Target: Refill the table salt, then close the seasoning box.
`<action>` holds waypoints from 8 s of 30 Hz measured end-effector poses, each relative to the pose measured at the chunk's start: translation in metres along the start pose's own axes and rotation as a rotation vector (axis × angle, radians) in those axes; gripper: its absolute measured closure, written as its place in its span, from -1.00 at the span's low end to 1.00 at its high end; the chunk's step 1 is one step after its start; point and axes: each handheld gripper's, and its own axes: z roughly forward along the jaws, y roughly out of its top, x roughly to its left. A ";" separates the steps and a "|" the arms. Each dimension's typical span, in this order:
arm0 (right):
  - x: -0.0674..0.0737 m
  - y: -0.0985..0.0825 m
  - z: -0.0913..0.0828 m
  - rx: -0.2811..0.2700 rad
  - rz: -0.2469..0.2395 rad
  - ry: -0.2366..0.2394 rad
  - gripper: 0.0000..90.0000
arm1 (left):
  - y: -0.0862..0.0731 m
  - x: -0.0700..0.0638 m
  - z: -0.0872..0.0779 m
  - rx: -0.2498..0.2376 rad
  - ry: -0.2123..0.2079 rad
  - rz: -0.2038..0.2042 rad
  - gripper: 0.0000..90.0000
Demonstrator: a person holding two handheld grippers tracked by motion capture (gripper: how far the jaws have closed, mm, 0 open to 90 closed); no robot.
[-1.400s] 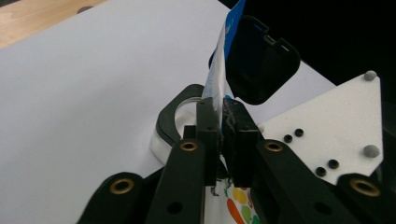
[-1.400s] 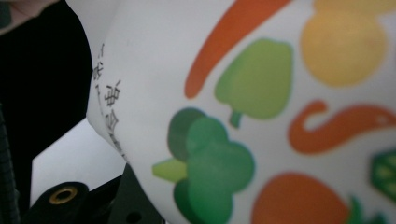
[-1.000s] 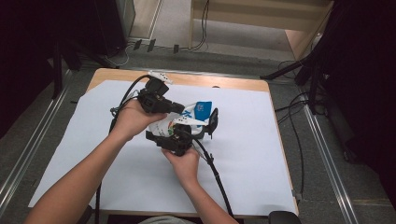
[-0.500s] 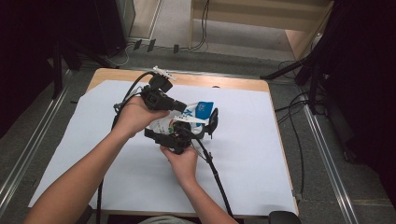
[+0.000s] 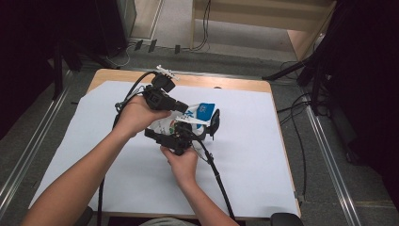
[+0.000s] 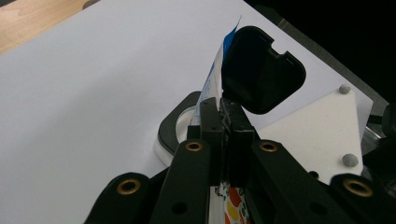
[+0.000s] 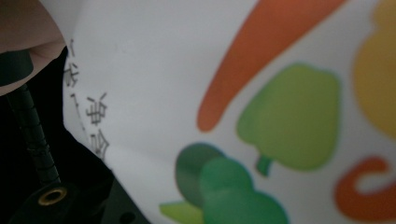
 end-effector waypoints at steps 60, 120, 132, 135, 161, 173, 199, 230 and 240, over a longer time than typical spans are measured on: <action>0.002 -0.010 -0.011 0.156 -0.286 -0.171 0.38 | -0.023 0.011 -0.010 -0.072 -0.096 0.064 1.00; 0.000 -0.004 -0.036 0.209 -0.278 -0.157 0.29 | -0.042 0.032 -0.074 -0.258 -0.100 0.011 1.00; 0.002 0.000 -0.064 0.212 -0.297 -0.138 0.23 | -0.054 0.055 -0.083 -0.267 -0.024 -0.025 1.00; 0.002 0.000 -0.078 0.199 -0.314 -0.139 0.22 | -0.058 0.065 -0.081 -0.252 0.001 -0.047 1.00; -0.036 0.003 -0.166 0.166 -0.271 -0.298 0.24 | -0.072 0.150 -0.030 -0.247 0.119 -0.166 1.00; -0.049 0.009 -0.173 0.146 -0.240 -0.323 0.27 | -0.093 0.153 -0.037 -0.231 0.134 -0.168 1.00; -0.068 0.026 -0.178 0.112 -0.231 -0.372 0.30 | -0.156 0.159 -0.064 -0.277 0.166 -0.244 0.98; -0.075 0.058 -0.168 0.087 -0.207 -0.333 0.94 | -0.172 0.143 -0.074 -0.275 0.196 -0.218 0.10; -0.071 0.065 -0.158 0.098 -0.220 -0.316 0.98 | -0.191 0.123 -0.083 -0.241 0.223 -0.206 0.01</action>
